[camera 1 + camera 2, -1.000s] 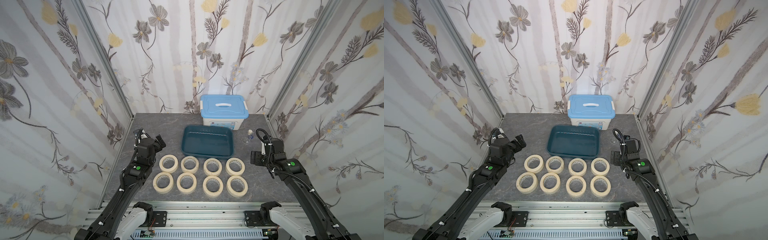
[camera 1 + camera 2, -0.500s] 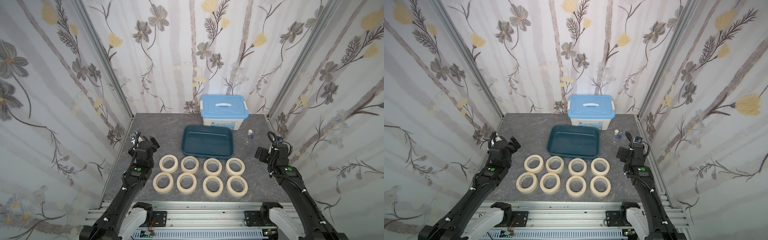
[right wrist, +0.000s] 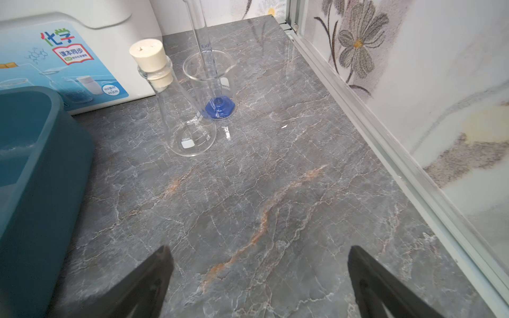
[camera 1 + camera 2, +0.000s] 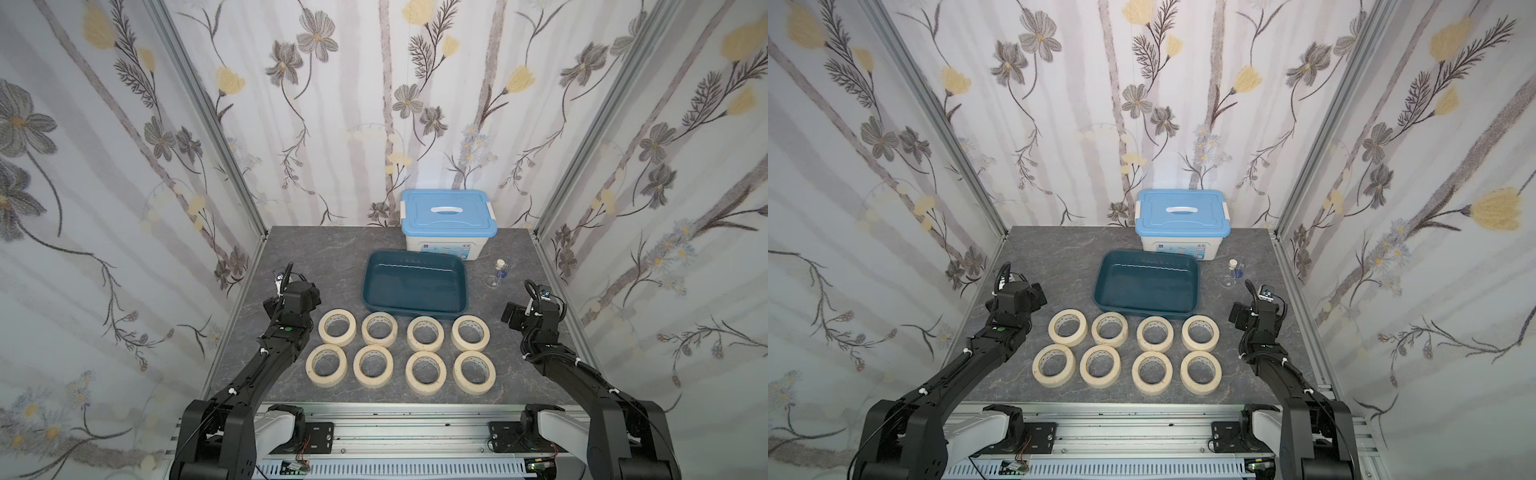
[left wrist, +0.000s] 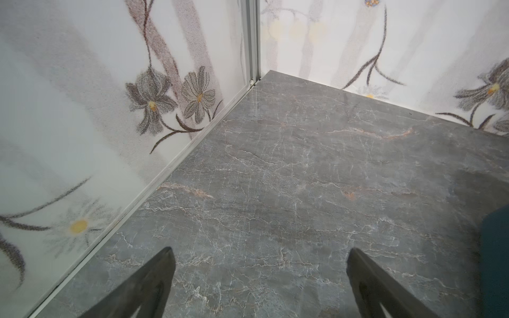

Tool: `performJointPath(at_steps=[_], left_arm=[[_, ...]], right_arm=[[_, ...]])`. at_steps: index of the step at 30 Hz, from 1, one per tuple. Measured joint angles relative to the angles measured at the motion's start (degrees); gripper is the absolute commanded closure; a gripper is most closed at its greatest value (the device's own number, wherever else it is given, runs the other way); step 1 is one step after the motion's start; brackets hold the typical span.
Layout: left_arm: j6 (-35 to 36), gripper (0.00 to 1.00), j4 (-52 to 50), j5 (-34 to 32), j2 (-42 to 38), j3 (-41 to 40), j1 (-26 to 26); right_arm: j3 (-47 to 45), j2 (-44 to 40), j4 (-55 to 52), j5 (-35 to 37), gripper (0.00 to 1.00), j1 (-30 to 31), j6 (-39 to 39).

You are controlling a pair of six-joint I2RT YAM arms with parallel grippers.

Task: Take out the art tape in the storage box
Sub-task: Reset both arms

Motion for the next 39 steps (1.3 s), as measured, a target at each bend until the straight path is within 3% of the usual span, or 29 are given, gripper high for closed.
performJointPath(at_steps=[5, 16, 20, 30, 39], left_arm=[[3.3, 0.0, 6.2, 1.4, 2.6, -3.4, 0.1], [7.0, 0.0, 19.0, 5.5, 8.1, -8.5, 0.1], [7.9, 0.0, 22.7, 6.7, 9.0, -10.0, 0.1], [12.3, 0.0, 31.2, 12.4, 12.5, -11.6, 0.1], [13.4, 0.0, 47.8, 15.1, 22.7, -15.8, 3.8]], right_arm=[[-0.4, 9.0, 10.4, -4.0, 0.0, 0.2, -1.0], [-5.4, 10.4, 24.9, -10.6, 0.0, 2.9, -5.6], [-6.4, 16.3, 31.9, -10.8, 0.0, 4.6, -7.3], [-5.1, 16.4, 32.9, -10.3, 0.0, 6.0, -8.9], [-3.8, 16.3, 32.2, -7.5, 0.0, 7.1, -9.4]])
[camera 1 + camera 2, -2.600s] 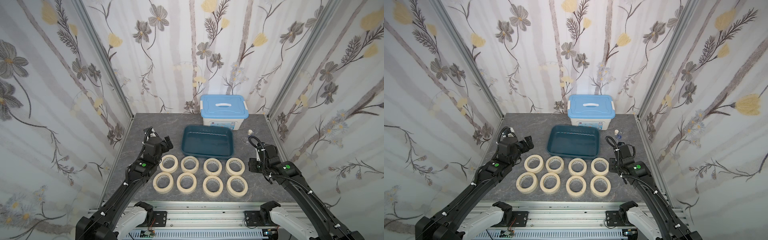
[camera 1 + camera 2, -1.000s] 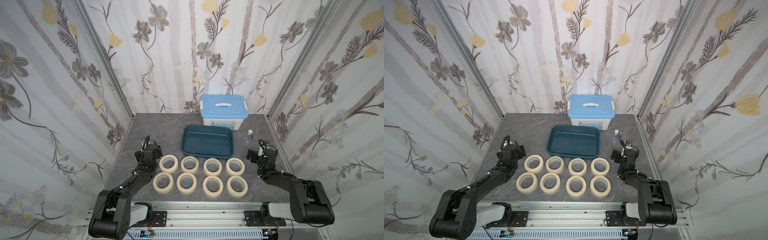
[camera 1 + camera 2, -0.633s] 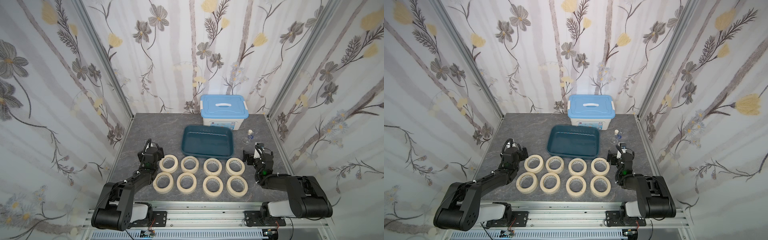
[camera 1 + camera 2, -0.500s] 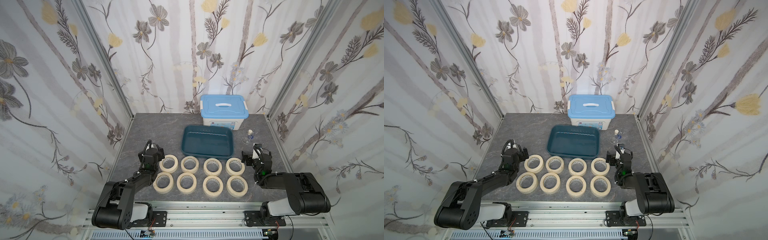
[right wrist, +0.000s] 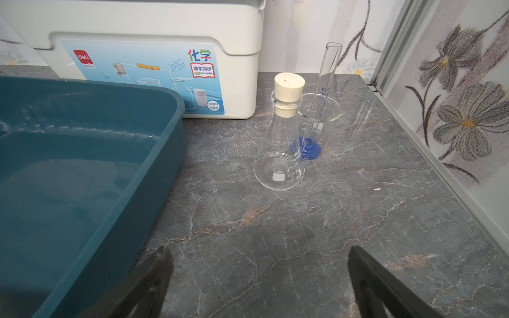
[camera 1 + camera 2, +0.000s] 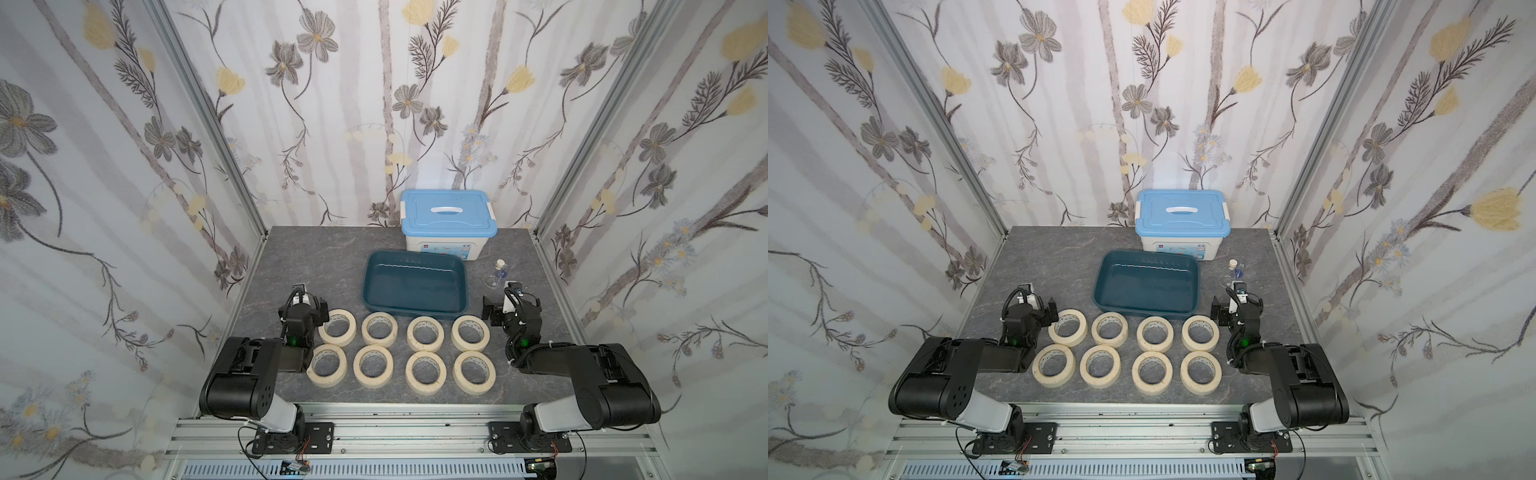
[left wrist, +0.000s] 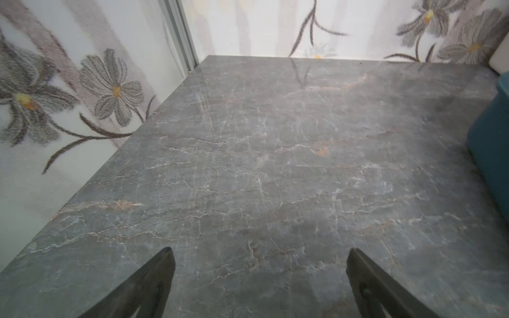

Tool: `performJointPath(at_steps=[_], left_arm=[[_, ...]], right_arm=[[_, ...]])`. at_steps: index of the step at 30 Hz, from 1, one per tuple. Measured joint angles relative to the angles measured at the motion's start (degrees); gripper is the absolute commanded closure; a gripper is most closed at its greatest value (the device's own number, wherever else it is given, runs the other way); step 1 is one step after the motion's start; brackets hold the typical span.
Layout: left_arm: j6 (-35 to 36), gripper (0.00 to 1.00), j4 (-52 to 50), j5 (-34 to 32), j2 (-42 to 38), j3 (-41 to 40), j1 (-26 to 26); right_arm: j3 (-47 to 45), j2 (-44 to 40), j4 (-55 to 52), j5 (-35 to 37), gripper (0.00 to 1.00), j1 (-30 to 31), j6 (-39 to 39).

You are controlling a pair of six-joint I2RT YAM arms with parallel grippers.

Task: Take out the art tape in the storage box
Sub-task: Reset both arms

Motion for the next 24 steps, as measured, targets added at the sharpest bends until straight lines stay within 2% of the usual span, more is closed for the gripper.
performJointPath(at_steps=[4, 7, 16, 24], left_arm=[[0.0, 0.0, -1.2, 1.7, 0.8, 2.9, 0.4], [-1.6, 0.0, -2.0, 3.1, 0.7, 5.3, 2.8], [-2.8, 0.0, -4.4, 5.3, 0.7, 5.5, 3.6], [-2.8, 0.0, -4.5, 5.5, 0.7, 5.5, 3.6]], right_arm=[[0.9, 0.0, -1.2, 1.1, 0.0, 0.5, -0.1], [2.8, 0.5, -3.6, 1.5, 0.0, 1.1, -0.7], [6.1, 1.2, -8.8, 2.3, 0.0, 2.4, -2.6], [7.4, 1.5, -11.1, -0.3, 0.0, 2.7, -4.5]])
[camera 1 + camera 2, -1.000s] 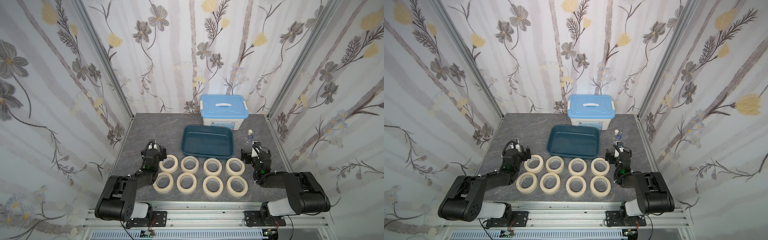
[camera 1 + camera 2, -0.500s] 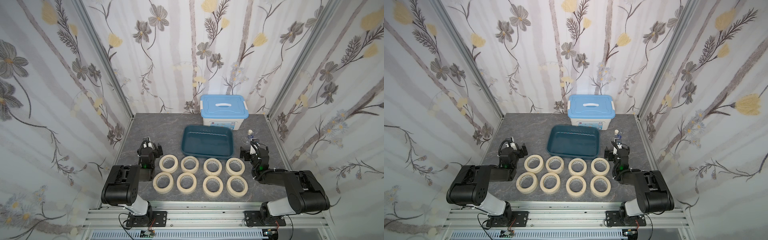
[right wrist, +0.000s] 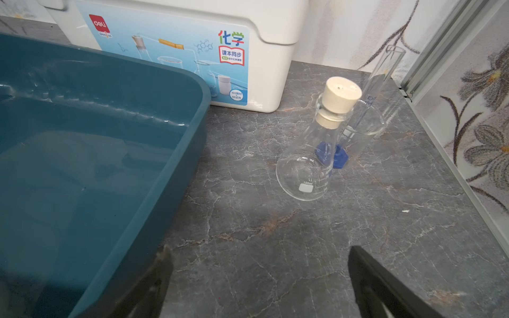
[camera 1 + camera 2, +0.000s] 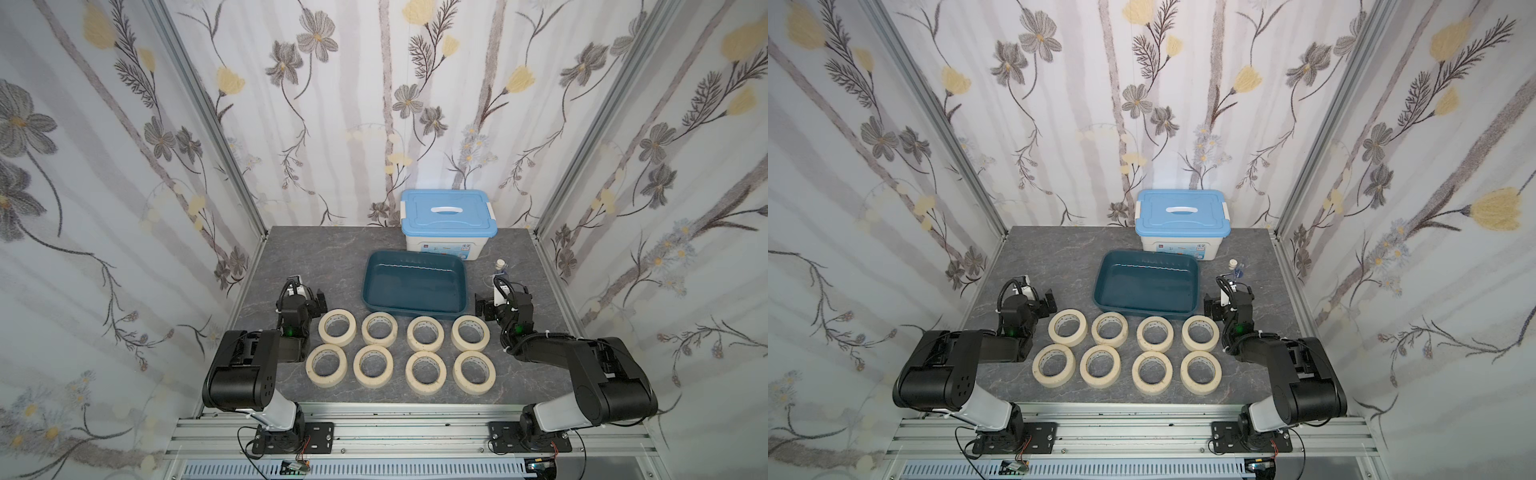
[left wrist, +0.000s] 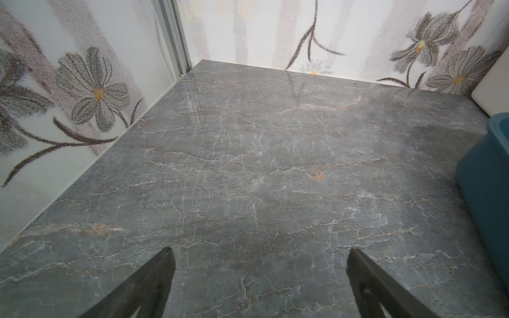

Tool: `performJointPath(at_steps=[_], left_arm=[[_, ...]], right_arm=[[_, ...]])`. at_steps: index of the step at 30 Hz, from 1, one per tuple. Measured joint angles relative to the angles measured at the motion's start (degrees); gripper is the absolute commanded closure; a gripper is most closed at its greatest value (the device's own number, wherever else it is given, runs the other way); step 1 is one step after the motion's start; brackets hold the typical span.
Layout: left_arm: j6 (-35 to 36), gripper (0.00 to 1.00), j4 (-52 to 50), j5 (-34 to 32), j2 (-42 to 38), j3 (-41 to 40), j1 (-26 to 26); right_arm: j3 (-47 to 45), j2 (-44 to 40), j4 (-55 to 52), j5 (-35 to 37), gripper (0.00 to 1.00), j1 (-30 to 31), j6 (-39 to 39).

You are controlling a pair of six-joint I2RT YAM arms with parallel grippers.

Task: Take out the art tape in the storage box
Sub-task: Reset both arms

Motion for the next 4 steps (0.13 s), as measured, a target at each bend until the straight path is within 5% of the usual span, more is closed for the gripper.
performJointPath(at_steps=[4], left_arm=[[0.0, 0.0, 0.0, 0.0, 0.0, 0.0, 0.0]], right_arm=[[0.0, 0.1, -1.1, -0.2, 0.0, 0.0, 0.0]])
